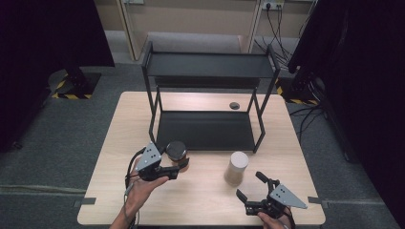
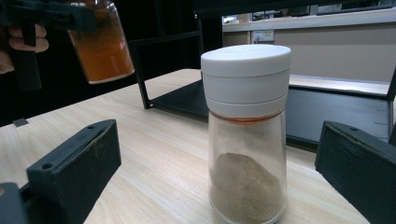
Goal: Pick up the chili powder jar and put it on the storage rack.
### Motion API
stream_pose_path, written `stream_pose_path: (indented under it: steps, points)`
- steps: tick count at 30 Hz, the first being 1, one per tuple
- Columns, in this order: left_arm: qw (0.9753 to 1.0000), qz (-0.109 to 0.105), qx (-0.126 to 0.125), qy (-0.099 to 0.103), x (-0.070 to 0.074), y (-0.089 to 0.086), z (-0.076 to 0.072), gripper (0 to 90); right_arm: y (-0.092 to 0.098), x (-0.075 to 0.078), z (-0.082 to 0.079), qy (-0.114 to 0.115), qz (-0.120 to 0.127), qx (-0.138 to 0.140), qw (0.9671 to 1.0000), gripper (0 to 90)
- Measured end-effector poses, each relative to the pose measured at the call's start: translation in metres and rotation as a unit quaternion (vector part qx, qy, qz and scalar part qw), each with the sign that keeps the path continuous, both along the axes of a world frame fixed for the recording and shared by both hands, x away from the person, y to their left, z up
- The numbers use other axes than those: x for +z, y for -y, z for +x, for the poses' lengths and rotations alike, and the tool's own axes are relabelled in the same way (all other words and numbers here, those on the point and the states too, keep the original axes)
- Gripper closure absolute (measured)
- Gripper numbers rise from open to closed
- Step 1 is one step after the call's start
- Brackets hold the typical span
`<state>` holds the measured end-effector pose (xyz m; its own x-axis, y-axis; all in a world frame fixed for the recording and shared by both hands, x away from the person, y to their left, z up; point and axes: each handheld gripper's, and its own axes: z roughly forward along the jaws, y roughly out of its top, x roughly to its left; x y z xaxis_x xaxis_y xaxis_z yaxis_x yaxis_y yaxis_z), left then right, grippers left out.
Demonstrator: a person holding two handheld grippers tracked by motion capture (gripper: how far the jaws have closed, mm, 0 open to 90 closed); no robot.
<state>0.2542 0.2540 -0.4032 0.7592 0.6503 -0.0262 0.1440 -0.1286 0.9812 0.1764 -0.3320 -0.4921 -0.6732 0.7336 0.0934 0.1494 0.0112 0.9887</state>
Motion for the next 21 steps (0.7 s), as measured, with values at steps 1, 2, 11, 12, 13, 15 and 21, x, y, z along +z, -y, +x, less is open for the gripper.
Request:
stream_pose_path:
  steps: [1, 2, 11, 12, 13, 15, 21]
  points:
    - [1.0000, 0.001, 0.000, 0.001, 0.002, 0.000, 0.001, 32.3, 0.000, 0.000, 0.000, 0.000, 0.000, 0.000, 1.0000, 0.5]
    - [1.0000, 0.002, -0.001, 0.001, 0.004, 0.000, 0.001, 32.3, 0.000, 0.000, 0.000, 0.000, 0.000, 0.000, 1.0000, 0.5]
    - [1.0000, 0.000, 0.006, 0.004, 0.019, -0.002, 0.007, 32.3, 0.000, 0.000, 0.000, 0.001, 0.001, 0.000, 1.0000, 0.5]
    - [1.0000, 0.001, 0.007, 0.004, 0.021, -0.003, 0.008, 32.3, 0.000, 0.000, 0.000, 0.000, 0.001, -0.001, 1.0000, 0.5]
    - [1.0000, 0.001, 0.007, 0.004, 0.024, -0.003, 0.009, 32.3, 0.000, 0.000, 0.000, 0.001, 0.001, 0.000, 1.0000, 0.5]
    - [1.0000, 0.003, 0.006, 0.003, 0.026, -0.003, 0.010, 32.3, 0.000, 0.000, 0.000, 0.001, 0.001, 0.000, 1.0000, 0.5]
    - [1.0000, 0.005, 0.001, 0.002, 0.041, -0.004, 0.017, 32.3, 0.001, 0.000, 0.000, 0.001, 0.002, 0.000, 1.0000, 0.5]
